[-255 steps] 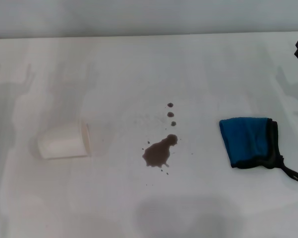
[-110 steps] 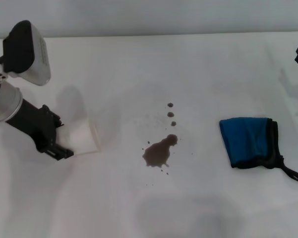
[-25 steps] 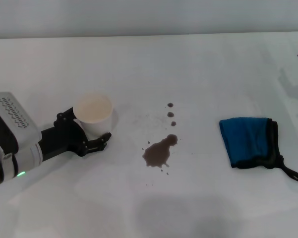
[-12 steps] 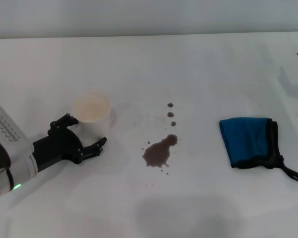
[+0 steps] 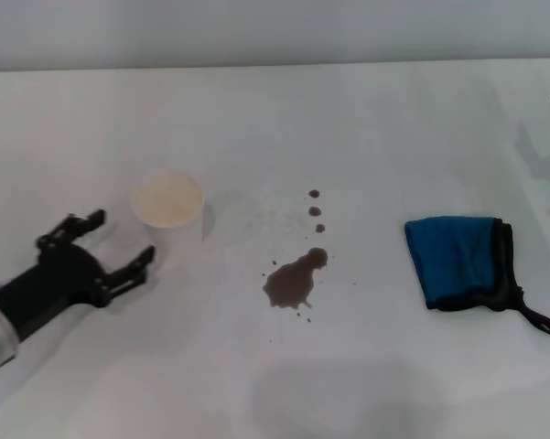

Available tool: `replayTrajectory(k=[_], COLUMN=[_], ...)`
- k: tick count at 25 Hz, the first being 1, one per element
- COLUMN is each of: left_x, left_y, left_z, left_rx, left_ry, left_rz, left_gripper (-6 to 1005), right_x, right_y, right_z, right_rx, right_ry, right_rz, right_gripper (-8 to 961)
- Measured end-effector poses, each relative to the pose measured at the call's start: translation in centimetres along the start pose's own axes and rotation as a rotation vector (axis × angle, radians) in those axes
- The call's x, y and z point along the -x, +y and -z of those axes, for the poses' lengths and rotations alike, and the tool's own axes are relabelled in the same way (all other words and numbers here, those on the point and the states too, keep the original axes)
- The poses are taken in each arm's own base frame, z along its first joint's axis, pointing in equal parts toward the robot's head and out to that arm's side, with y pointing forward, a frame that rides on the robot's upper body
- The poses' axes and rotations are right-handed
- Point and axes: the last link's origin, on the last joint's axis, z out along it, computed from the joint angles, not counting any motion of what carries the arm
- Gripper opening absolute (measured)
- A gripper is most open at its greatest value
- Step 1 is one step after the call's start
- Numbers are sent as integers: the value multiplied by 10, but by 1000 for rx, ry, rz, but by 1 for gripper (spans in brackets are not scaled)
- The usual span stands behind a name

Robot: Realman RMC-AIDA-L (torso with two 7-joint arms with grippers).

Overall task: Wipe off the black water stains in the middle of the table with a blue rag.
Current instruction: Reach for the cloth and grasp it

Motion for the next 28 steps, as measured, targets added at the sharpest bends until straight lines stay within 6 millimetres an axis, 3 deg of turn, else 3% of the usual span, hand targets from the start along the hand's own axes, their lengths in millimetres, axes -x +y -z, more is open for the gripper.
replayTrajectory(k=[8,14,20,24,28], left_x=[0,-1,-4,-8,-11], left_y=[-17,-33,-45,-51,-58], left_z=[48,74,85,88,90], left_rx=[-187,-338,-417,-442,-459], left_ry=[159,231,260,278,278], left_rz=[77,97,91,79,56], left_gripper=[891,891,891,891,891], right_x=[4,16,42,64,84], right_y=[-7,-38,-71,-70,-49], right_z=[7,19,16,11,3], right_rx=[0,0,106,256,423], right_ry=[-30,-27,150,328,552], right_rz=[-72,-355,-715,-819,-815], right_gripper=[839,839,838,837,836])
